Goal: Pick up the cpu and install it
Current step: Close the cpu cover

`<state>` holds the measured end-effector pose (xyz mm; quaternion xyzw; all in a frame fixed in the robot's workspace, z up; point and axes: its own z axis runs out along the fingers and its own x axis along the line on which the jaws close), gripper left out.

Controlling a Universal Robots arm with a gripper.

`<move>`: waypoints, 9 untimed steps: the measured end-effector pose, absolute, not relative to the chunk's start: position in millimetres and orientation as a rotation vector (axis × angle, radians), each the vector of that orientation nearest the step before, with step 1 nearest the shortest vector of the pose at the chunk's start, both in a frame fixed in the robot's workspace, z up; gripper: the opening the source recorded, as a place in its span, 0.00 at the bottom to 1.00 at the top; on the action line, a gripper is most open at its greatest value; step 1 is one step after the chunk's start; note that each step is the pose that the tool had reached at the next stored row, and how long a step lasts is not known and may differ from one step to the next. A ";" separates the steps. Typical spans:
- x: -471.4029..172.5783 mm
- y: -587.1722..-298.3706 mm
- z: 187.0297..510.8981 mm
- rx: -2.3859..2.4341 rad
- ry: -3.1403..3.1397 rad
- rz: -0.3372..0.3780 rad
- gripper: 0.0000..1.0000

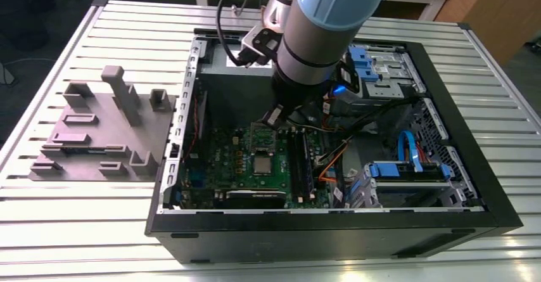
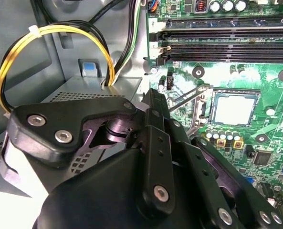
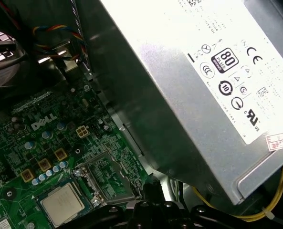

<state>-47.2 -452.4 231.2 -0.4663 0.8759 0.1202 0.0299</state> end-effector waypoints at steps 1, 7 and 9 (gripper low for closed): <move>-47.3 -452.4 231.6 -1.438 2.700 0.371 0.11; -47.6 -452.4 234.0 -1.442 2.699 0.371 0.11; -47.9 -452.4 234.7 -1.443 2.699 0.370 0.11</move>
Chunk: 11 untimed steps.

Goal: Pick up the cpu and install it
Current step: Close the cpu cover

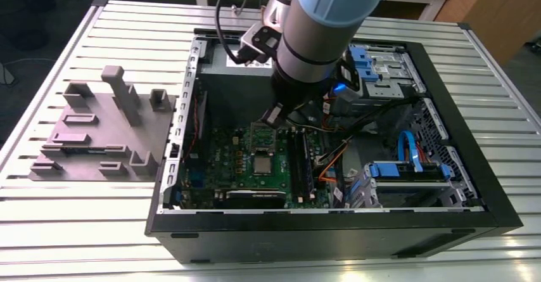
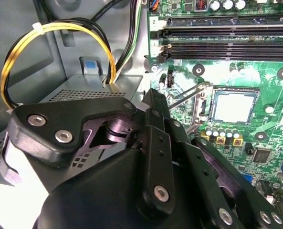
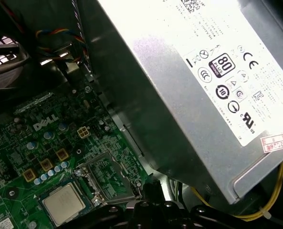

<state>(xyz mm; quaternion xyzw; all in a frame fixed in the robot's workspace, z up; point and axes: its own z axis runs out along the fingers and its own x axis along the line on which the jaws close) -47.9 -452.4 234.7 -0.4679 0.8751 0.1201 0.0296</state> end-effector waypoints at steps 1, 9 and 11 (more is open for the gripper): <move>-48.1 -452.4 235.1 -1.444 2.698 0.370 0.11; -49.1 -452.4 237.5 -1.454 2.695 0.367 0.11; -49.3 -452.4 237.9 -1.456 2.695 0.367 0.11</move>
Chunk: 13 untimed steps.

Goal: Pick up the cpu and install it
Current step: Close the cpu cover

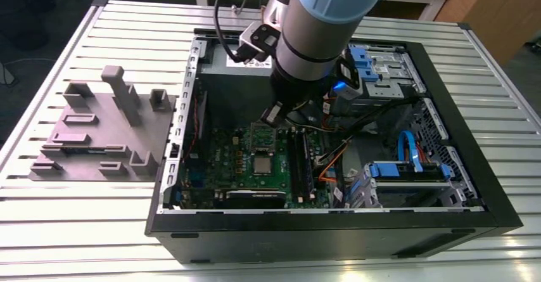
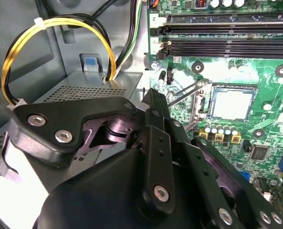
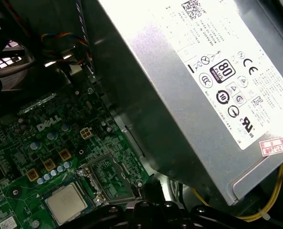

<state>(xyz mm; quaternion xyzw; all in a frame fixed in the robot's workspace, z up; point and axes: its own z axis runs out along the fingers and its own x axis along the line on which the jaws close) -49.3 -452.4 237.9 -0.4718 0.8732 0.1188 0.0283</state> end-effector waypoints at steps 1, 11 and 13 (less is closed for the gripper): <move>-49.4 -452.4 238.1 -1.457 2.695 0.366 0.11; -50.0 -452.5 239.9 -1.469 2.693 0.360 0.11; -50.1 -452.8 240.1 -1.476 2.700 0.342 0.11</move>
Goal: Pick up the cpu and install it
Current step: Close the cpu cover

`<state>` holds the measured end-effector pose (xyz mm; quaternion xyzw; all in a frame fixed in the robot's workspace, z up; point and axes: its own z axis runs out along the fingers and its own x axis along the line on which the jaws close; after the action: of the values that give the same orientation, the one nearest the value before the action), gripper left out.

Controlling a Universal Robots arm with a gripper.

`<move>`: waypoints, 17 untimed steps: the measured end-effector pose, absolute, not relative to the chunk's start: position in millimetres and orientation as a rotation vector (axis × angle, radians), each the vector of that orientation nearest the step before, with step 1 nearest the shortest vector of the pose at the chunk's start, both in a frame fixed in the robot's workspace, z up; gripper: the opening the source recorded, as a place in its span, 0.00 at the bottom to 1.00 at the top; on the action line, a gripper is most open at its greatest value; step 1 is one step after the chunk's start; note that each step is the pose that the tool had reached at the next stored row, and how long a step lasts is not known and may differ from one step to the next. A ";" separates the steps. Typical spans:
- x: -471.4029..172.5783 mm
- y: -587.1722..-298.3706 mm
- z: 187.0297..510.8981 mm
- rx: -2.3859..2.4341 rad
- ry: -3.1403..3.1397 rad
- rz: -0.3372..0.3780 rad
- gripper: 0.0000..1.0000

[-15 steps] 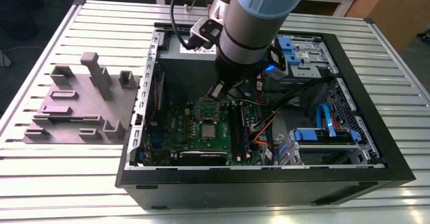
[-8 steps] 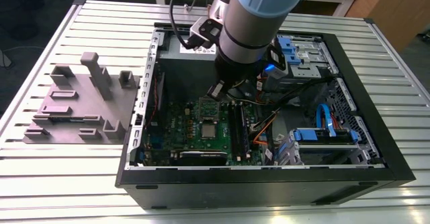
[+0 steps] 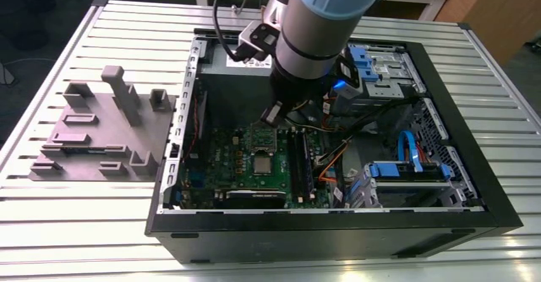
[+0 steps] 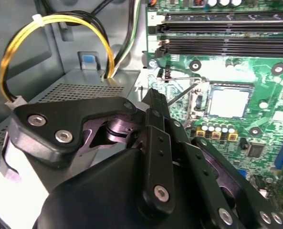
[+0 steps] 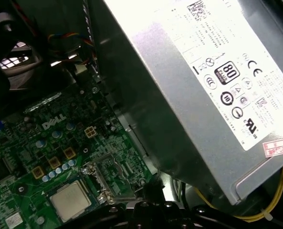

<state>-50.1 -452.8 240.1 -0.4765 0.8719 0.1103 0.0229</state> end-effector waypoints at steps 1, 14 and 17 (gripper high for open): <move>-50.1 -453.0 240.0 -1.480 2.704 0.329 0.11; -51.3 -457.1 240.0 -1.511 2.706 0.299 0.11; -51.3 -457.2 239.9 -1.511 2.706 0.299 0.11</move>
<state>-51.3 -457.2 239.9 -0.4852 0.8690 0.0959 0.0141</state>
